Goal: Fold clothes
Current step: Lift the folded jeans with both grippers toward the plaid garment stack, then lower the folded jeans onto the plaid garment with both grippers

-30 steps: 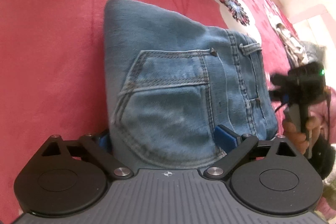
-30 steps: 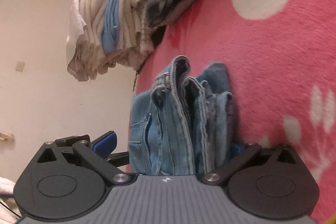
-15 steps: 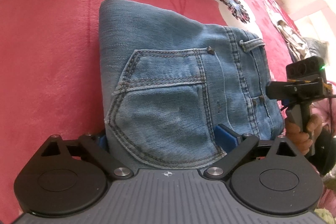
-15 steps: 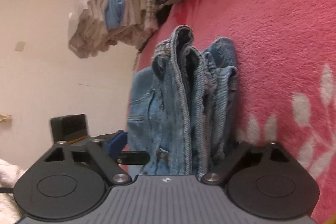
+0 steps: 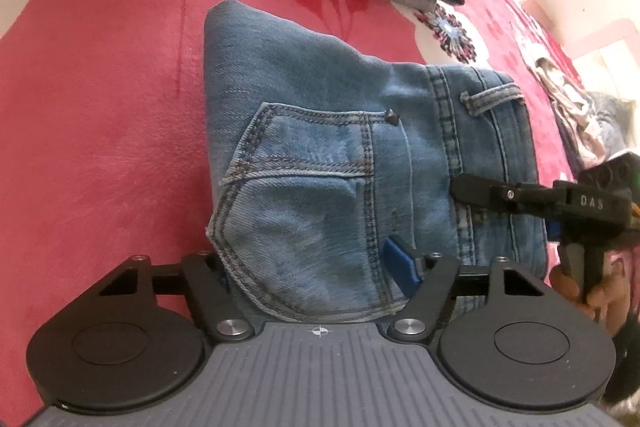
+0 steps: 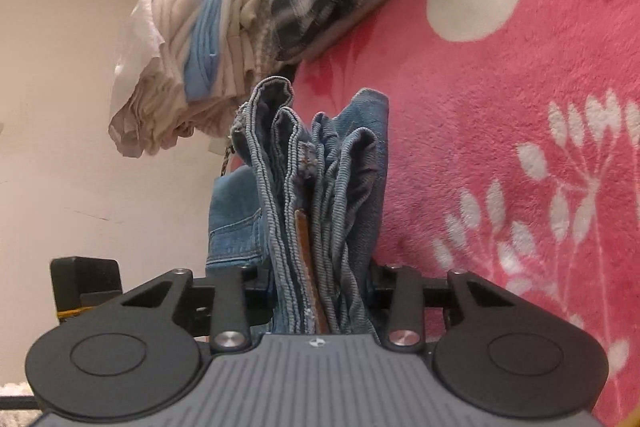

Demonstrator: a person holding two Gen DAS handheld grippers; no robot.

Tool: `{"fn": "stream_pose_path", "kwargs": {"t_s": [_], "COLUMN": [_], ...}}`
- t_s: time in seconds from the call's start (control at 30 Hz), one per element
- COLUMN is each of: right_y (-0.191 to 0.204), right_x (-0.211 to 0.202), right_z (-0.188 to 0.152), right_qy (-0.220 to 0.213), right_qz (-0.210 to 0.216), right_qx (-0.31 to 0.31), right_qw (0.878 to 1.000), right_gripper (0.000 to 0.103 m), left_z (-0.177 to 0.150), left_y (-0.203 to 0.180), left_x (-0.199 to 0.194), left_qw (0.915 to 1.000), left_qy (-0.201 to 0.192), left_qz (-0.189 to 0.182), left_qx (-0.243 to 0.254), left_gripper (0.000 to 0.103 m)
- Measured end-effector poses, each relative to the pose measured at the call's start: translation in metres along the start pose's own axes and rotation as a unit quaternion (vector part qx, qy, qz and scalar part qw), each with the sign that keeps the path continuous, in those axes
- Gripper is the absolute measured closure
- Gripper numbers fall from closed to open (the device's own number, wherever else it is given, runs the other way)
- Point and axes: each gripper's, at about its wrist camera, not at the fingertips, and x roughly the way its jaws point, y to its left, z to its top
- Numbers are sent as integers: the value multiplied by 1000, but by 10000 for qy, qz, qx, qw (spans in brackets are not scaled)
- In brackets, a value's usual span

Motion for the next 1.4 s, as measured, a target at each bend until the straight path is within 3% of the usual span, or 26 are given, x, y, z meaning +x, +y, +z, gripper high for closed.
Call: {"fn": "stream_pose_path", "kwargs": {"t_s": [0.37, 0.67, 0.97, 1.2, 1.4], "right_y": [10, 23, 31, 46, 46], "right_x": [-38, -80, -75, -36, -2], "right_z": [1, 53, 144, 237, 302], "right_qy": [-283, -914, -1282, -1409, -1455], "right_qz": [-88, -182, 12, -73, 54], "right_qx": [151, -48, 45, -186, 59], "right_qw": [9994, 9956, 9917, 9898, 9893], "right_gripper": [63, 63, 63, 63, 63], "left_z": [-5, 26, 110, 197, 269], "left_y": [-30, -72, -93, -97, -94], "left_x": [-9, -13, -5, 8, 16], "left_qw": [10000, 9979, 9955, 9936, 9902], "left_qy": [-17, -295, -655, -927, -1170], "left_qz": [-25, -382, -280, 191, 503], "left_qx": [27, 426, 622, 620, 573], "left_gripper": [37, 37, 38, 38, 39]}}
